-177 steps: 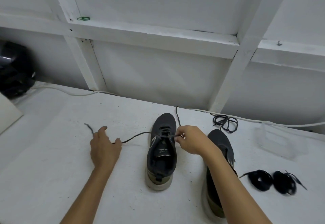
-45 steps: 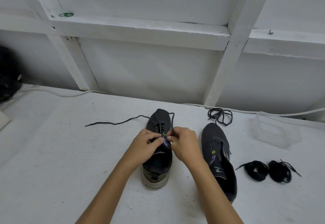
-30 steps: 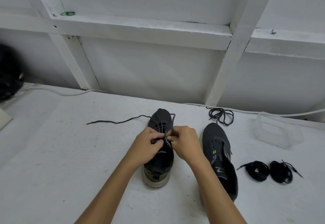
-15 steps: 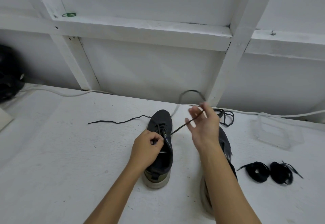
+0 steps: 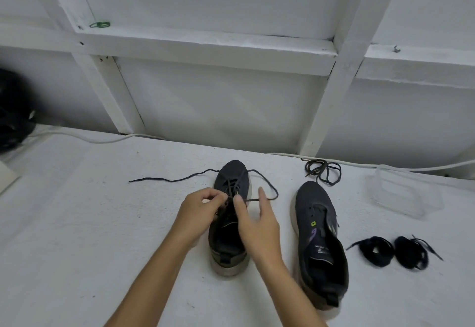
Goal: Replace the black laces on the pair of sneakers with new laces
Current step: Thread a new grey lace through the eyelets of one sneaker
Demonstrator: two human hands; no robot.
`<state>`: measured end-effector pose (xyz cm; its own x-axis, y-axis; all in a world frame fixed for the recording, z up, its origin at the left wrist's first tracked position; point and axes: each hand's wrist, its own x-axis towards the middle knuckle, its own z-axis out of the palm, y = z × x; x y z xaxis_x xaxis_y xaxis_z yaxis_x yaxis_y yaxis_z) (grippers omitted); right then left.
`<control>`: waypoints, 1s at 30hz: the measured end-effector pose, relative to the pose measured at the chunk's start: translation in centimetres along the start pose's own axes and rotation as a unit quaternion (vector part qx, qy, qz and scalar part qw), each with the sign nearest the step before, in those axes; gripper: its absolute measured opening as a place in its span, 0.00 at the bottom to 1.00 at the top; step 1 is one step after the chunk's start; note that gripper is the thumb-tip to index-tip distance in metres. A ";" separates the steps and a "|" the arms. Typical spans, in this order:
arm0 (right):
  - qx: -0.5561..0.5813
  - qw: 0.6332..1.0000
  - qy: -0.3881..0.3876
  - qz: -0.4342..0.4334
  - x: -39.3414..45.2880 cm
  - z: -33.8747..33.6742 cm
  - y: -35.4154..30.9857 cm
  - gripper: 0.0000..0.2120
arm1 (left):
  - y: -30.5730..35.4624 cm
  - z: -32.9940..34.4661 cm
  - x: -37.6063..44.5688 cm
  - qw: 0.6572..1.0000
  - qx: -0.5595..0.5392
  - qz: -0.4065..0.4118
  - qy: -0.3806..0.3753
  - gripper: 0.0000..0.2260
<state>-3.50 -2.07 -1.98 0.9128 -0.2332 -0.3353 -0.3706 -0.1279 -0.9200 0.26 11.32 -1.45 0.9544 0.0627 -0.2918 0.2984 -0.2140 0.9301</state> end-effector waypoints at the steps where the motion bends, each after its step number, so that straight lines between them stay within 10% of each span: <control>1: -0.033 0.998 0.027 -0.038 -0.1 0.3 0.4 0.29 | 0.0 -0.2 0.0 1.000 -0.005 -0.003 -0.006 0.06; 6: -0.096 0.973 0.154 -0.144 0.8 0.4 1.8 0.07 | 0.3 -0.3 -0.5 0.999 -0.033 0.043 0.002 0.07; 15: -0.099 0.972 0.080 -0.196 0.8 0.0 2.5 0.07 | 1.9 -0.2 0.4 0.970 -0.236 -0.028 -0.046 0.08; 19: -0.063 0.983 0.097 -0.146 1.0 0.1 2.1 0.14 | 3.7 -2.5 1.0 0.903 -0.425 -0.052 -0.011 0.10; 21: -0.047 0.986 0.090 -0.135 0.9 0.1 2.0 0.13 | 4.0 -4.4 1.5 0.950 -0.308 -0.015 0.059 0.11; 23: -0.036 0.988 0.074 -0.132 0.8 0.1 2.1 0.09 | 3.3 -5.1 1.4 0.995 0.031 0.053 0.079 0.10; 25: -0.045 0.988 0.056 -0.138 0.8 -0.1 2.2 0.08 | 2.6 -4.4 1.1 0.969 0.226 0.103 0.018 0.08; 30: -0.068 0.986 0.047 -0.145 1.1 -0.3 2.7 0.09 | 2.0 -1.0 0.9 0.937 0.319 0.134 -0.038 0.10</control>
<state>-3.54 -2.97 -4.77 0.9662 -0.2554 -0.0354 -0.1212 -0.3287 -0.9366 1.71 11.88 0.41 0.9846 -0.1404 -0.1044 -0.0379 -0.7538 0.6560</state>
